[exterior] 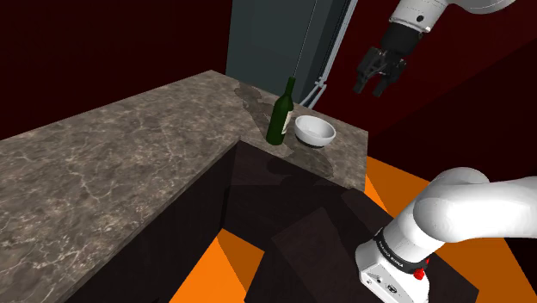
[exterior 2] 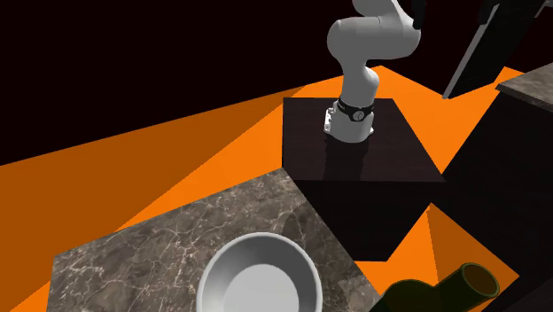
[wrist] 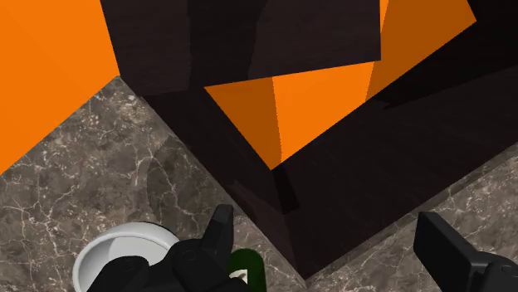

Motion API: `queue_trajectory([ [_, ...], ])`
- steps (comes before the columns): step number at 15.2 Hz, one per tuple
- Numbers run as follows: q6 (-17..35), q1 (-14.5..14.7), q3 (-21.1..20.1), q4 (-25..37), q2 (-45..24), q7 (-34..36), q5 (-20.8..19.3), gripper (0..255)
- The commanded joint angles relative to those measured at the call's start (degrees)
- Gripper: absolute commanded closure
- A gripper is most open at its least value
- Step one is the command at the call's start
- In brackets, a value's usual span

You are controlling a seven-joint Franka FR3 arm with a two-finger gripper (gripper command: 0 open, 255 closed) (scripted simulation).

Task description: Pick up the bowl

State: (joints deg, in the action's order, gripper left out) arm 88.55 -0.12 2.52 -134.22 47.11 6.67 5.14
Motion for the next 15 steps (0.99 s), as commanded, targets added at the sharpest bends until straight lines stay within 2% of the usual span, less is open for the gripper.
queue_trajectory([
  [1, 0.0, 0.0, 0.0, 0.0, 0.0, 0.0, 0.0, 0],
  [8, 10.0, -2.0, 6.1, -3.1, -7.2, -6.8, -3.6, 0],
  [15, 19.9, -3.2, 12.3, -2.6, -17.8, -13.6, -5.2, 0],
])
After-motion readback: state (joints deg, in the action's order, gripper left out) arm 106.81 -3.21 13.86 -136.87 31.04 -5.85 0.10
